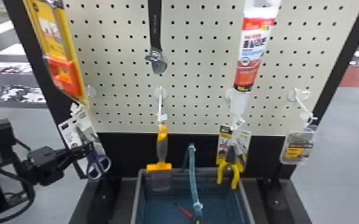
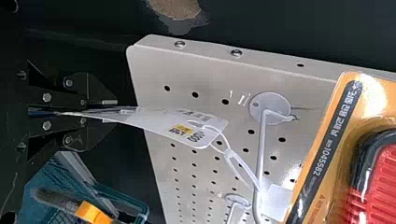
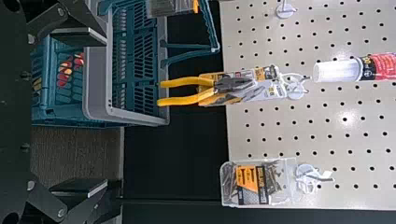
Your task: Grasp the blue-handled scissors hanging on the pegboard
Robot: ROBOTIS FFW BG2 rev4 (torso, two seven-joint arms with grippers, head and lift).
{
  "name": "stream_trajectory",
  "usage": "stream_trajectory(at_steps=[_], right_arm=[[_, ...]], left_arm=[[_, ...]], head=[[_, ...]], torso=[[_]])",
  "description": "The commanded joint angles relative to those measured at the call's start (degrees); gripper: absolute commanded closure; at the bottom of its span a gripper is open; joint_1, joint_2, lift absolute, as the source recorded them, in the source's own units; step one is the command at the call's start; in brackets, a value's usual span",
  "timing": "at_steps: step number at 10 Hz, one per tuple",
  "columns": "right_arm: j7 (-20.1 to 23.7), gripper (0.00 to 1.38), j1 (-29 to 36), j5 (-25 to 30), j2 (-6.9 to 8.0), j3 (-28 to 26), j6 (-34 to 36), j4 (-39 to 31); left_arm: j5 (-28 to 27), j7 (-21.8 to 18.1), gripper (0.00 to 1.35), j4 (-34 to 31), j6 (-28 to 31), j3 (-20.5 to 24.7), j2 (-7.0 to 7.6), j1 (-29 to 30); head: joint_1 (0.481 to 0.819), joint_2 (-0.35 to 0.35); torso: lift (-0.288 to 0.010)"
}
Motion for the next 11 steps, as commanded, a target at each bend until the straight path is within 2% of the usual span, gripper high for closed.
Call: stream_trajectory(at_steps=[1, 11], right_arm=[[0.0, 0.22, 0.0, 0.0, 0.0, 0.0, 0.0, 0.03], [0.09, 0.22, -0.37, 0.09, 0.0, 0.0, 0.0, 0.31]], left_arm=[[0.38, -0.01, 1.12, -0.18, -0.11, 0.0, -0.22, 0.35], [0.91, 0.17, 1.12, -0.46, -0.11, 0.0, -0.4, 0.85]], head=[[0.549, 0.0], [0.549, 0.0]], torso=[[-0.1], [-0.1]])
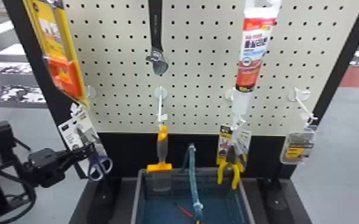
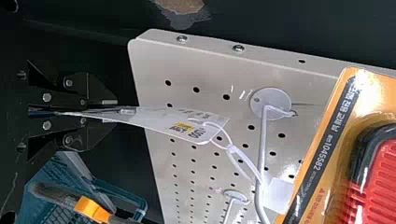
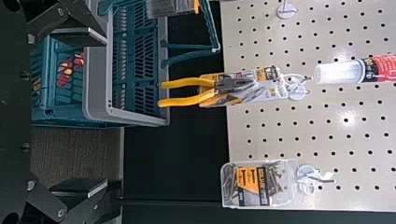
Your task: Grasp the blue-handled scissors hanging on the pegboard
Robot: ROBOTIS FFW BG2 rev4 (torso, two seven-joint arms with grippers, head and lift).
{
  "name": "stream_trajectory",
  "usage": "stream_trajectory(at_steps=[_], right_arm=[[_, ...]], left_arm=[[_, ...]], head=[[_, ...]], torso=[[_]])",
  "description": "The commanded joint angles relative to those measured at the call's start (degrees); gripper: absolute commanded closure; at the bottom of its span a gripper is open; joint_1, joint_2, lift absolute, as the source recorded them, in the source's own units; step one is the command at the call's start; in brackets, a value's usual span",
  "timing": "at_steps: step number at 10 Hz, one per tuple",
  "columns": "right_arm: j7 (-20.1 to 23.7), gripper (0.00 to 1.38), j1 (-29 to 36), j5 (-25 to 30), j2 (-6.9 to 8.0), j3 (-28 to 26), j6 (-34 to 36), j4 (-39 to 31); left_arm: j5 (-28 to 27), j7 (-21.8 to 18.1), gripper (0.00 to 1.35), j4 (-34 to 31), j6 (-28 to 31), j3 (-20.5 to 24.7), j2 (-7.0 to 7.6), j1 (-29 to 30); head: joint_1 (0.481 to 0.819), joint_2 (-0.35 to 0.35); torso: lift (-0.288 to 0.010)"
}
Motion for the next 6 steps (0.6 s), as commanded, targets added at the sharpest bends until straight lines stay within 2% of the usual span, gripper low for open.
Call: stream_trajectory(at_steps=[1, 6], right_arm=[[0.0, 0.22, -0.01, 0.0, 0.0, 0.0, 0.0, 0.05], [0.17, 0.22, -0.13, 0.0, 0.0, 0.0, 0.0, 0.33]], left_arm=[[0.12, 0.0, 1.12, -0.13, -0.06, 0.01, -0.08, 0.12], [0.29, 0.0, 1.12, 0.01, 0.2, -0.17, -0.08, 0.12]], head=[[0.549, 0.0], [0.549, 0.0]], torso=[[-0.1], [-0.1]])
